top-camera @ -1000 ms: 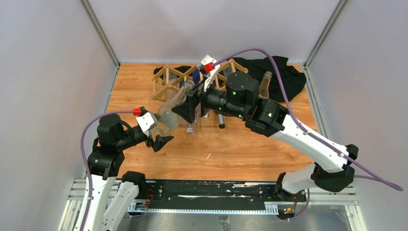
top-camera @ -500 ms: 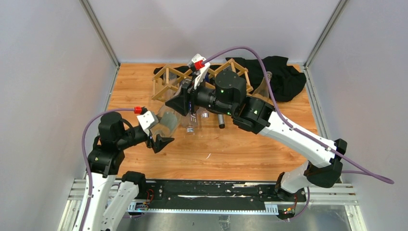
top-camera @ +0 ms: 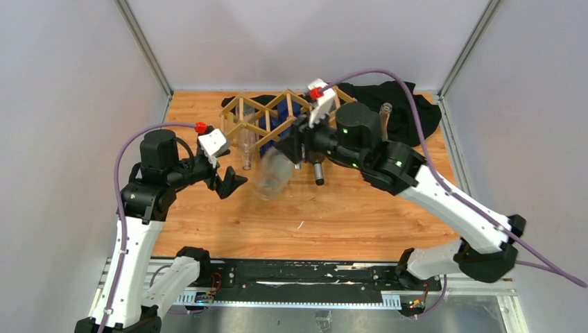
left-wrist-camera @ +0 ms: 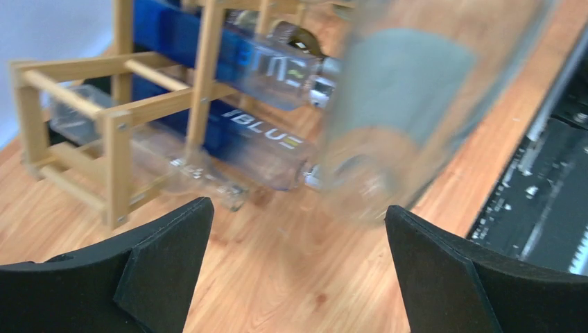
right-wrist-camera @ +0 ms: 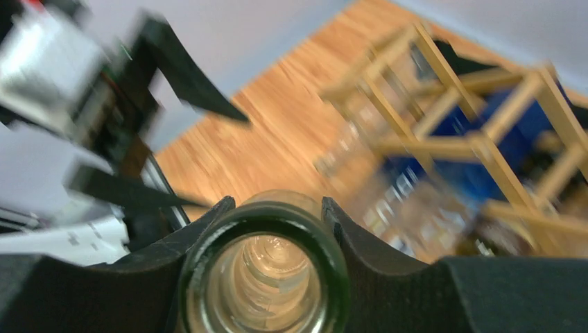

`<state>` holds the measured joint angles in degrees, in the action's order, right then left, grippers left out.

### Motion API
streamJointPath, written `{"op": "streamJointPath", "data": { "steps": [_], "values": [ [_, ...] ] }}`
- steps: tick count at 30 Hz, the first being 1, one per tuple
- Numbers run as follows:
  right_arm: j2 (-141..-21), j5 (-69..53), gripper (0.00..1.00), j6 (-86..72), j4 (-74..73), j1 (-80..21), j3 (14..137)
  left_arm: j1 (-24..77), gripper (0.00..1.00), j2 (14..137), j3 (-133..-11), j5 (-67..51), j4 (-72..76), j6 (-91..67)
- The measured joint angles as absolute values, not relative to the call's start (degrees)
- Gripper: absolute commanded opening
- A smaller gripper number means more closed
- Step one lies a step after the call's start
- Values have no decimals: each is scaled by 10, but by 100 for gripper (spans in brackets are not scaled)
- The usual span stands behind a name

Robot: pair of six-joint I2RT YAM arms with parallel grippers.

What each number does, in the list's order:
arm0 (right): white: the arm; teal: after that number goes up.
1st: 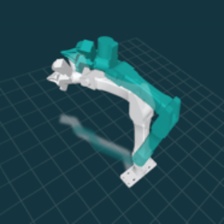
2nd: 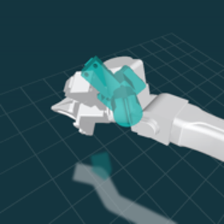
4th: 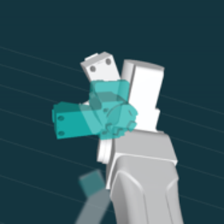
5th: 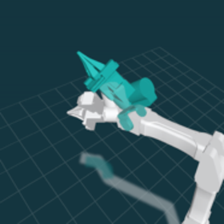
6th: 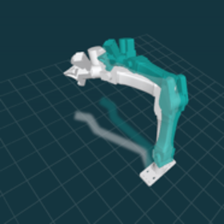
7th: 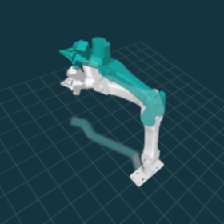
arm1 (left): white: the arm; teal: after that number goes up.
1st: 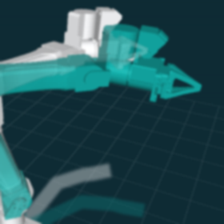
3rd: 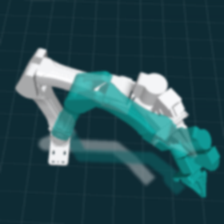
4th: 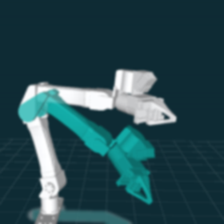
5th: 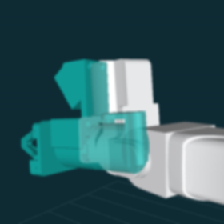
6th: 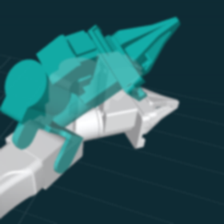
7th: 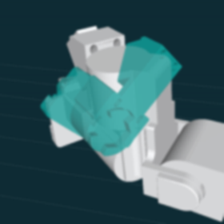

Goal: Take the wine bottle off the wine rack

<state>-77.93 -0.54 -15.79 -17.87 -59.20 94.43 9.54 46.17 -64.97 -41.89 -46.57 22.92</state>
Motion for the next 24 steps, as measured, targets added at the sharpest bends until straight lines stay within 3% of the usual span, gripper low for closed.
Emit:
{"op": "streamJointPath", "data": {
  "steps": [11, 24],
  "values": [
    [-595, 77, 0, -141, -427, -577, 848, 90, 100, 488, -673, -330, -447, 218],
    [-544, 260, 0, -147, -524, -558, 812, 90, 100, 542, -677, -237, -449, 210]
  ]
}}
